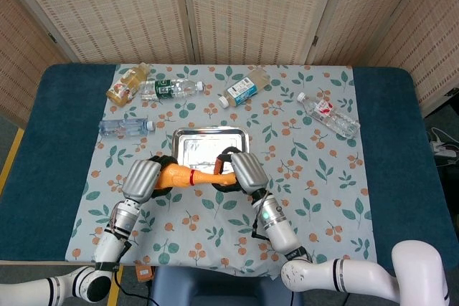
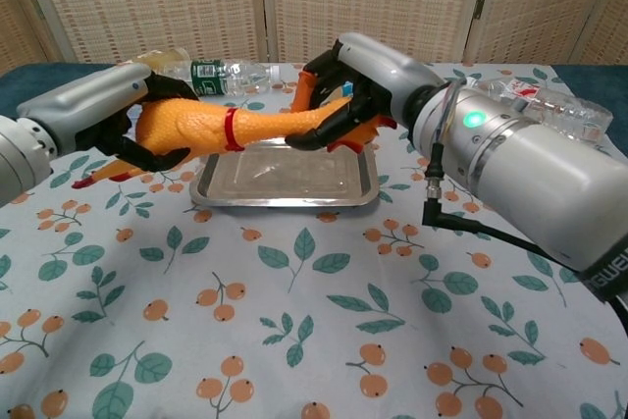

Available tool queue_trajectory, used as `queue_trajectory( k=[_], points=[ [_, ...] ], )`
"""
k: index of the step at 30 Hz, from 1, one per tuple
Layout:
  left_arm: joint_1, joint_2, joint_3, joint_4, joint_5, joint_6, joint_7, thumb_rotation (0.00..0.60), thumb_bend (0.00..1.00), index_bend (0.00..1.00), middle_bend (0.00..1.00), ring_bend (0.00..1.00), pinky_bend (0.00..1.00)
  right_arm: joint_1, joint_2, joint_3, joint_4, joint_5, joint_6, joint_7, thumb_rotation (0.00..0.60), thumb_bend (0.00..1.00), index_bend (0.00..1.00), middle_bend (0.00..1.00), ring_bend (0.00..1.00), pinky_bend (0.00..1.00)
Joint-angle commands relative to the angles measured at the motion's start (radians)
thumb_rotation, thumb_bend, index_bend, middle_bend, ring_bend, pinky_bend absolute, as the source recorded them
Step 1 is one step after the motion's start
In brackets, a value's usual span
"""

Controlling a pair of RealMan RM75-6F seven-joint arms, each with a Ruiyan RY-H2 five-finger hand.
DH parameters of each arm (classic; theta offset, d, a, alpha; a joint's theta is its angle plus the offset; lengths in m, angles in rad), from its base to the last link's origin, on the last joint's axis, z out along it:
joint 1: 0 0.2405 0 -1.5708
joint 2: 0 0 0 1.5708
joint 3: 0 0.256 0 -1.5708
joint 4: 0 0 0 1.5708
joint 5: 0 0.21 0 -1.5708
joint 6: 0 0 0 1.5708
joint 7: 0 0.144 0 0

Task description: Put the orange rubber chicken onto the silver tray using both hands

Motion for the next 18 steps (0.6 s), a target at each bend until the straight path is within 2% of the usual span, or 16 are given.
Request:
queue_trajectory(
  k=[1,4,5,7,9,10,11,12,14,15,18],
  points=[
    [0.001,0.003,0.002,-0.007,-0.002,-0.001,0.000,0.600,0.99,0.87,0.95,0.92,1.00,0.001,0.001,-0.001,-0.002,0.002,0.001,-0.002,0.600,0.31,0.94,0.56,0.73,1.00],
    [0.001,0.005,0.004,-0.017,-0.006,-0.005,-0.004,0.600,0.91,0.86,0.94,0.90,0.99,0.001,0.002,-0.001,-0.004,0.005,0.001,-0.004,0.600,0.31,0.94,0.56,0.73,1.00],
    [0.004,0.003,-0.001,-0.027,-0.006,-0.002,-0.028,0.600,0.84,0.84,0.92,0.87,0.97,0.002,0.001,-0.001,-0.004,0.005,0.002,-0.004,0.600,0.31,0.94,0.56,0.73,1.00],
    [-0.001,0.012,0.012,-0.039,0.037,-0.011,-0.062,0.600,0.72,0.75,0.84,0.77,0.84,0.004,-0.001,-0.003,-0.004,0.006,0.004,-0.008,0.600,0.31,0.94,0.56,0.73,1.00],
    [-0.004,0.029,0.036,-0.043,0.071,-0.028,-0.084,0.600,0.62,0.55,0.66,0.61,0.67,0.006,-0.004,-0.002,-0.004,0.007,0.006,-0.008,0.600,0.31,0.94,0.56,0.73,1.00],
    [-0.011,0.046,0.048,-0.055,0.065,-0.062,-0.086,0.600,0.58,0.38,0.49,0.45,0.55,0.007,-0.005,-0.002,-0.005,0.007,0.007,-0.009,0.600,0.31,0.94,0.56,0.73,1.00],
    [-0.018,0.065,0.056,-0.070,0.047,-0.096,-0.079,0.600,0.54,0.18,0.25,0.23,0.41,0.007,-0.006,-0.003,-0.005,0.007,0.008,-0.010,0.600,0.31,0.94,0.56,0.73,1.00],
    [-0.026,0.084,0.060,-0.086,0.026,-0.125,-0.064,0.600,0.51,0.06,0.10,0.09,0.30,0.008,-0.007,-0.003,-0.005,0.007,0.008,-0.011,0.600,0.31,0.94,0.56,0.73,1.00],
    [-0.044,0.112,0.059,-0.116,-0.009,-0.162,-0.026,0.600,0.46,0.00,0.00,0.00,0.18,0.008,-0.007,-0.005,-0.007,0.007,0.010,-0.013,0.600,0.31,0.94,0.56,0.73,1.00],
    [-0.048,0.118,0.058,-0.124,-0.013,-0.166,-0.017,0.600,0.44,0.00,0.00,0.00,0.14,0.008,-0.007,-0.006,-0.008,0.006,0.011,-0.014,0.600,0.31,0.94,0.56,0.73,1.00],
    [-0.056,0.133,0.059,-0.151,-0.027,-0.181,-0.022,0.600,0.39,0.00,0.00,0.00,0.10,0.008,-0.004,-0.007,-0.012,0.005,0.014,-0.015,0.600,0.31,0.94,0.56,0.73,1.00]
  ],
)
